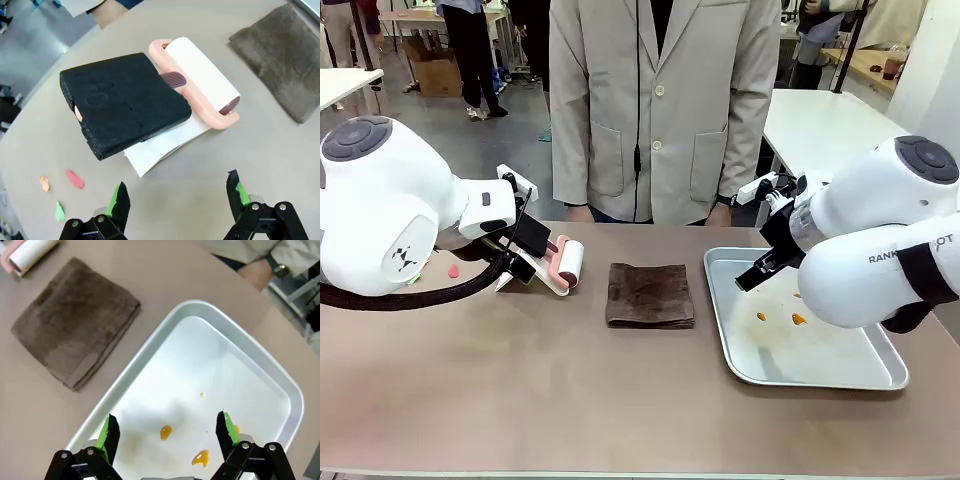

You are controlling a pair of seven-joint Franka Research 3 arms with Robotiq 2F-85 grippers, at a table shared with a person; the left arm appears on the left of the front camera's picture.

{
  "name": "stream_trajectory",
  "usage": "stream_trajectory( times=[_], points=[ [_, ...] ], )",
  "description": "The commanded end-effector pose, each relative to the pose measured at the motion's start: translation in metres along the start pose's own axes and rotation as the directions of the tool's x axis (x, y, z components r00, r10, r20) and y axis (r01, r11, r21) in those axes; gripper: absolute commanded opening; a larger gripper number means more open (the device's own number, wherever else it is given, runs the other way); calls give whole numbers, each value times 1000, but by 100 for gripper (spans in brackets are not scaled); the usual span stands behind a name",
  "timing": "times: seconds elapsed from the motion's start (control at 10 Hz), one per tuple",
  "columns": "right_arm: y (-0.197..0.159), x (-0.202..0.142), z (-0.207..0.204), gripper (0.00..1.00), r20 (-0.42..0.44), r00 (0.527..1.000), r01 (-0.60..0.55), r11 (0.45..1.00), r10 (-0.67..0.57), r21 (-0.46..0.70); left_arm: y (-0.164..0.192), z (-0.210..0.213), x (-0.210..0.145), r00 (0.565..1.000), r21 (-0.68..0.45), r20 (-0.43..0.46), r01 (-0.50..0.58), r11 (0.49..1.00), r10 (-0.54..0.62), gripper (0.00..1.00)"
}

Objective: Clean the surface of the table.
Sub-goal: Hold the Lint Roller with your left hand and the towel with your right hand.

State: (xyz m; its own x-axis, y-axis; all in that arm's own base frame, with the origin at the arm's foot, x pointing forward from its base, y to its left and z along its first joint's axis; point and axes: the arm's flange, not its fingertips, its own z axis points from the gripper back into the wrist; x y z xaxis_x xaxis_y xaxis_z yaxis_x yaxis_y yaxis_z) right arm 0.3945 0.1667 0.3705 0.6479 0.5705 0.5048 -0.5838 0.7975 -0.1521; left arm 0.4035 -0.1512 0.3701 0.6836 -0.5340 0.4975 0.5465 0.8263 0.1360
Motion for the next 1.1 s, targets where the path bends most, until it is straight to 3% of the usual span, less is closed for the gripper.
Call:
stream_trajectory(
  times=[0.0, 1.0],
  points=[
    [0, 0, 0, 100, 0, 1000, 0, 1000, 0, 0, 0, 0, 0, 1000, 0, 0, 0, 1000, 0, 100],
    [0, 0, 0, 100, 0, 1000, 0, 1000, 0, 0, 0, 0, 0, 1000, 0, 0, 0, 1000, 0, 100]
  ],
)
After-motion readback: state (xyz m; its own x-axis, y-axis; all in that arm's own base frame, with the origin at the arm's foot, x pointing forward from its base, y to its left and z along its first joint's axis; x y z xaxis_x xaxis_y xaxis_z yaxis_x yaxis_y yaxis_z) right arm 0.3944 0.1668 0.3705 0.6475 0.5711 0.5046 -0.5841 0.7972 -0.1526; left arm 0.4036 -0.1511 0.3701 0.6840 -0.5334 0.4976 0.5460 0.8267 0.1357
